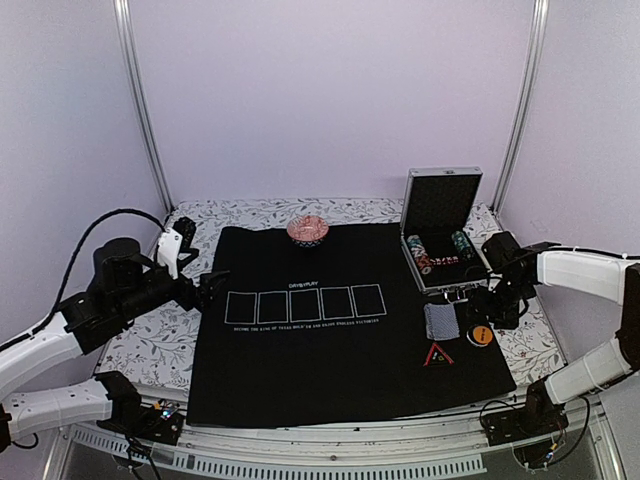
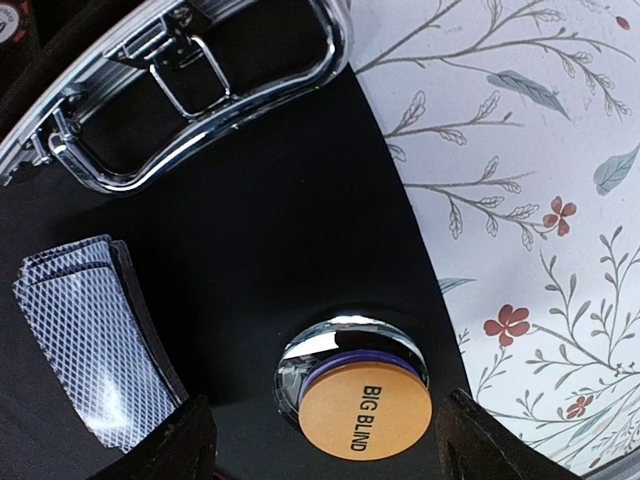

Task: Distribute texas hold em gaming equipment
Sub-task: Pick up the big blind button from the poker table mat.

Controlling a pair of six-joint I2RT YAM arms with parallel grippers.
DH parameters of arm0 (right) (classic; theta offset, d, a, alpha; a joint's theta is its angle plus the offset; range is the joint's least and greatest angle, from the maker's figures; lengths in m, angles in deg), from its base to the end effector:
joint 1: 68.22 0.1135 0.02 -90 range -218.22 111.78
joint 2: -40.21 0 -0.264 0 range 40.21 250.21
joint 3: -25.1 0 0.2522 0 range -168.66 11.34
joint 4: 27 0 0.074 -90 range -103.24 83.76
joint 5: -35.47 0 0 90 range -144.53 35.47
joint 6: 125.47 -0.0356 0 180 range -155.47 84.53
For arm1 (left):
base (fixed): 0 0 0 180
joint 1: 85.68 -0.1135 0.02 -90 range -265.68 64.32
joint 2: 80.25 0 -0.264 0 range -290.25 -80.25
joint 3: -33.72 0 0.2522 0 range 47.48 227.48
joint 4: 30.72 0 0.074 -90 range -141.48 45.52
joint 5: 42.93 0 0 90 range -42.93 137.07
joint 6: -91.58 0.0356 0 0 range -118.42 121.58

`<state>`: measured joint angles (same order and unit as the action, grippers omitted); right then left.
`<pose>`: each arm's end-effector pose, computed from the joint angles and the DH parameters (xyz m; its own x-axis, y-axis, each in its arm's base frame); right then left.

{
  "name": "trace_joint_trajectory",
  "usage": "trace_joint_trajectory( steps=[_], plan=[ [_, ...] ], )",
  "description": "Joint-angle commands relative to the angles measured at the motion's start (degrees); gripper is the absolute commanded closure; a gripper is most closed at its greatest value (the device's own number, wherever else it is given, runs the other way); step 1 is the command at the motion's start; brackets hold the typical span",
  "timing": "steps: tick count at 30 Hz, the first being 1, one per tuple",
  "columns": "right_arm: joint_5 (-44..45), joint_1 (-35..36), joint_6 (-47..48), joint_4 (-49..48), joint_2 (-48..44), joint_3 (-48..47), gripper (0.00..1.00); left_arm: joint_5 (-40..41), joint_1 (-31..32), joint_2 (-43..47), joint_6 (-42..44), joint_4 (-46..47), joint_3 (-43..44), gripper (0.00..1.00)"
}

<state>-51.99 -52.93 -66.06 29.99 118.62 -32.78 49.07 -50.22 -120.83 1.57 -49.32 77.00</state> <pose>0.2192 0.0583 0.1767 -0.9401 0.2700 -0.2080 0.2604 0.9627 0.0727 0.1447 -0.1016 0.2671 -0.2232 0.1588 -0.9617 0.5524 0.8335 0.0094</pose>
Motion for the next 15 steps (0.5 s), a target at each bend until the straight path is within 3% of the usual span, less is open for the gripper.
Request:
trace_joint_trajectory(
  steps=[1, 8, 15],
  plan=[
    [-1.6, -0.3, 1.6, -2.1, -1.8, -0.2, 0.22, 2.7, 0.5, -1.2, 2.1, 1.9, -1.0, 0.05],
    [-0.5, -0.3, 5.4, -0.4, 1.8, -3.0, 0.2, 5.9, -0.1, -1.3, 3.6, 2.4, -1.9, 0.03],
    [1.4, -0.7, 6.8, 2.0, 2.0, -4.5, 0.18, 3.1, -1.1, -2.7, 3.5, 3.8, -1.9, 0.03]
  ],
)
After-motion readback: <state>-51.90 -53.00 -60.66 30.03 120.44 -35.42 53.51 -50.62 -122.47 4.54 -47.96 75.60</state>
